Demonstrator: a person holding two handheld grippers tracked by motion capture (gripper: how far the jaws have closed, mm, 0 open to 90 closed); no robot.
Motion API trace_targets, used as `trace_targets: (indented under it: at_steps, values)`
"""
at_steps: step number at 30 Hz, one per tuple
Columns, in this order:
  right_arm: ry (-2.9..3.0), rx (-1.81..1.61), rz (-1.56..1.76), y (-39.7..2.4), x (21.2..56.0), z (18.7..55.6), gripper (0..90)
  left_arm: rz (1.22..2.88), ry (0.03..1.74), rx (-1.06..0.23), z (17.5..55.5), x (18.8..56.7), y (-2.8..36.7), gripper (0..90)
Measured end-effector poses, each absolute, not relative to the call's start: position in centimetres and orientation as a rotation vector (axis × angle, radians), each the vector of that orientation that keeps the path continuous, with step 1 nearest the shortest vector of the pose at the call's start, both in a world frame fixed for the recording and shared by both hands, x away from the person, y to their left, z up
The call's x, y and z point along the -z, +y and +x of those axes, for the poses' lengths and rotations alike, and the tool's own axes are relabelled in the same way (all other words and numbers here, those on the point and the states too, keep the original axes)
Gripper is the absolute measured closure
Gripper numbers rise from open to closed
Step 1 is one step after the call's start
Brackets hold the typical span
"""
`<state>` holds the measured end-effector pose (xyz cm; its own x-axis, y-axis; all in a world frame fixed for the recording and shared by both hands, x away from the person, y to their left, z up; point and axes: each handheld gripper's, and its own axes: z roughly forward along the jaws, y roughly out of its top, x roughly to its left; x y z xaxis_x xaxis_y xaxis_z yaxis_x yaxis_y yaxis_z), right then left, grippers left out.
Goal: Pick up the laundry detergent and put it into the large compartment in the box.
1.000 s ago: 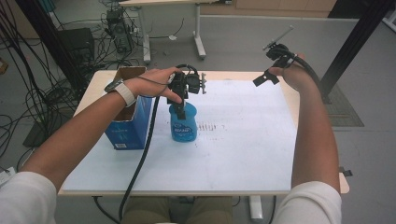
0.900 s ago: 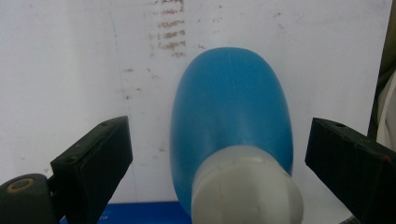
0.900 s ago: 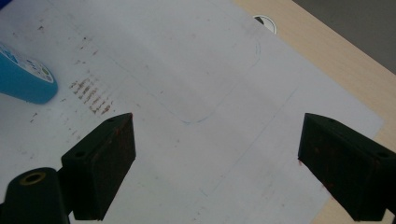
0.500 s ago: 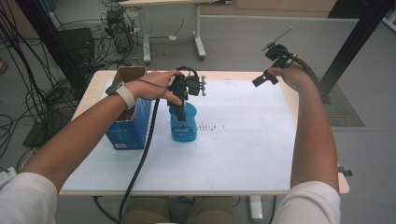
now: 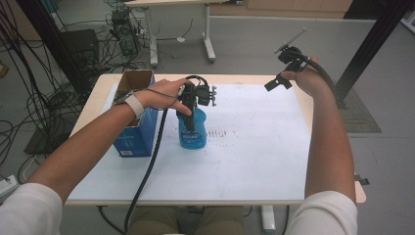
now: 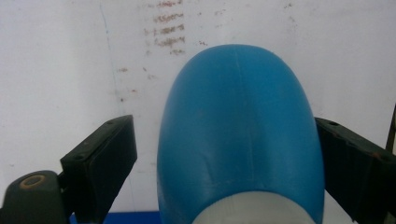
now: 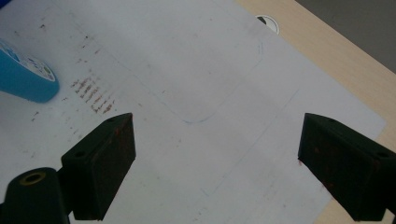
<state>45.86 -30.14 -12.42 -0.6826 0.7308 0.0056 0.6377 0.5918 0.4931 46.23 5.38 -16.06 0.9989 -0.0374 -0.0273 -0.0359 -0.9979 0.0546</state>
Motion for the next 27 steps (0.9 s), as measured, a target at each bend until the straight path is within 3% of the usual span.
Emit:
trace_targets:
  at_steps: [13, 18, 27]
  values:
    - [2.617, -0.701, 1.139, -30.15, 12.35, 45.68, 11.0, 3.094, -0.097, 0.021, 45.70, 16.13, 5.17, 25.9]
    - [2.616, -0.702, 1.137, -30.18, 12.28, 45.59, 11.0, 3.092, -0.107, 0.019, 45.58, 16.22, 5.18, 36.3]
    - [2.614, -0.700, 1.133, -30.22, 12.24, 45.53, 11.0, 3.093, -0.098, 0.048, 45.95, 16.26, 5.19, 38.1]
